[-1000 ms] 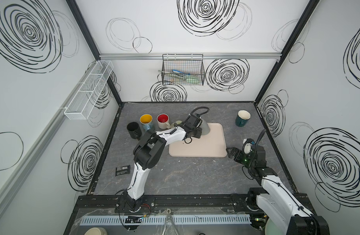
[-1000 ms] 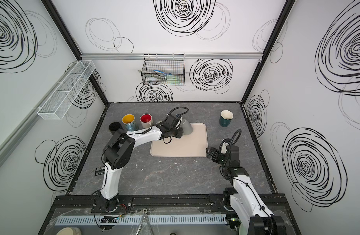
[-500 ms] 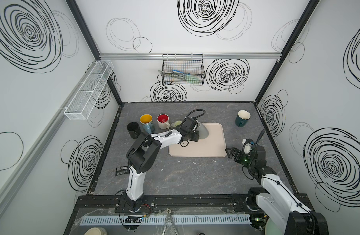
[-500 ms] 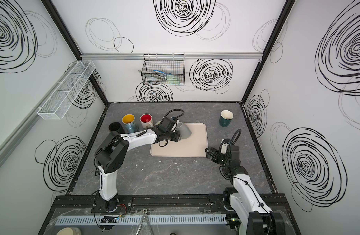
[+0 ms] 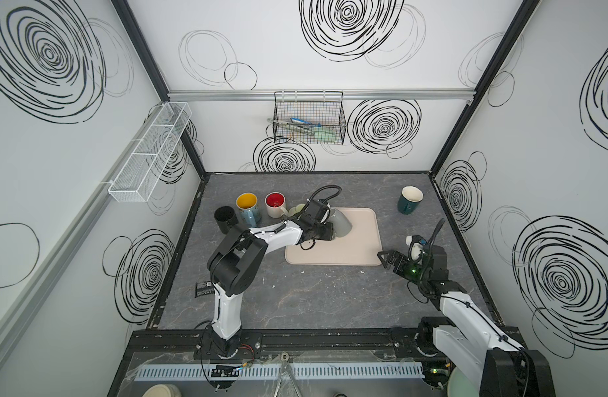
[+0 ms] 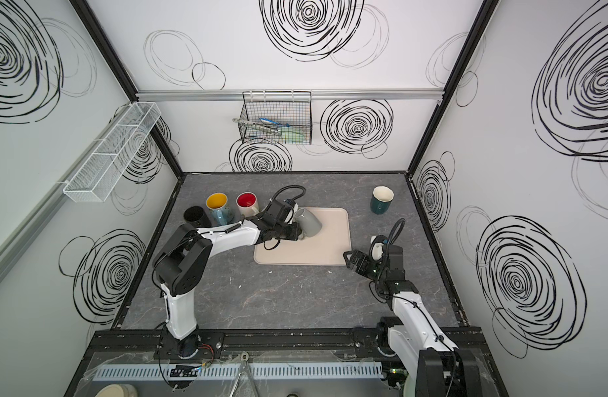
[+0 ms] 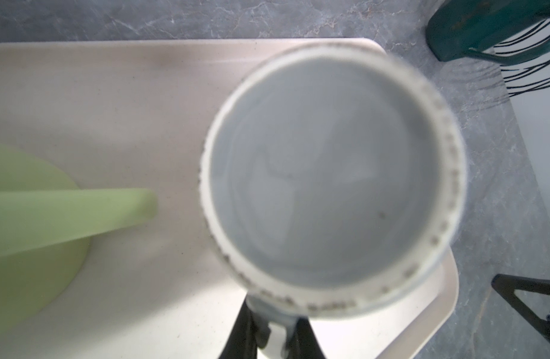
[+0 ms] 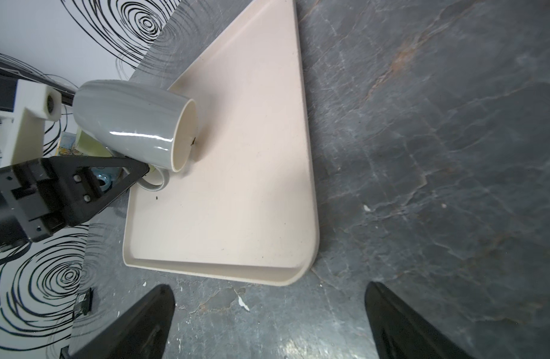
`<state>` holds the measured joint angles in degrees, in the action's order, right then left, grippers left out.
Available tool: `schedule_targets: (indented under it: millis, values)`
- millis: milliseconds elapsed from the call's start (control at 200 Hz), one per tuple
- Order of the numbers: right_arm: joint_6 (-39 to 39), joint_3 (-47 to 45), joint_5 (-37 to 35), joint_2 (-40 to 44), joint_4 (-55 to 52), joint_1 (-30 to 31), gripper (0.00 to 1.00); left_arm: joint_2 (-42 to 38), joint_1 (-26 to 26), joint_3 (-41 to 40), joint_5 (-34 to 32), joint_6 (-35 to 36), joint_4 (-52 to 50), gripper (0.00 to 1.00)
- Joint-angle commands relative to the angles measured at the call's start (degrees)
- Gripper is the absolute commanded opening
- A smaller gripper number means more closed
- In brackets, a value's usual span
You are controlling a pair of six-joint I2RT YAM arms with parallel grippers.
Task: Turn the mug right side up
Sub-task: Pick up the mug from the tray, then place the mug at the top-right of the table.
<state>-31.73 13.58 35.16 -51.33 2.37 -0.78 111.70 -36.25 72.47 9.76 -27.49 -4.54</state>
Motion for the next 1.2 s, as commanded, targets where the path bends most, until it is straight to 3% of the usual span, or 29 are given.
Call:
schedule_targets:
  millis: [0, 440, 1196]
  values:
    - [-2.8, -1.1, 4.9, -0.6, 4.8, -0.2, 1.0, -4.2, 0.6, -0.3, 1.9, -1.4, 6.0, 0.0]
    - [-5.4, -0.6, 10.9, -1.3, 8.0, -0.1, 1.0, -5.3, 0.6, -2.0, 5.8, -5.1, 10.0, 0.0]
    - [-11.9, -1.4, 11.7, -1.5, 19.3, 1.5, 1.0, -4.3, 0.5, -3.7, 12.3, -14.8, 20.2, 0.0]
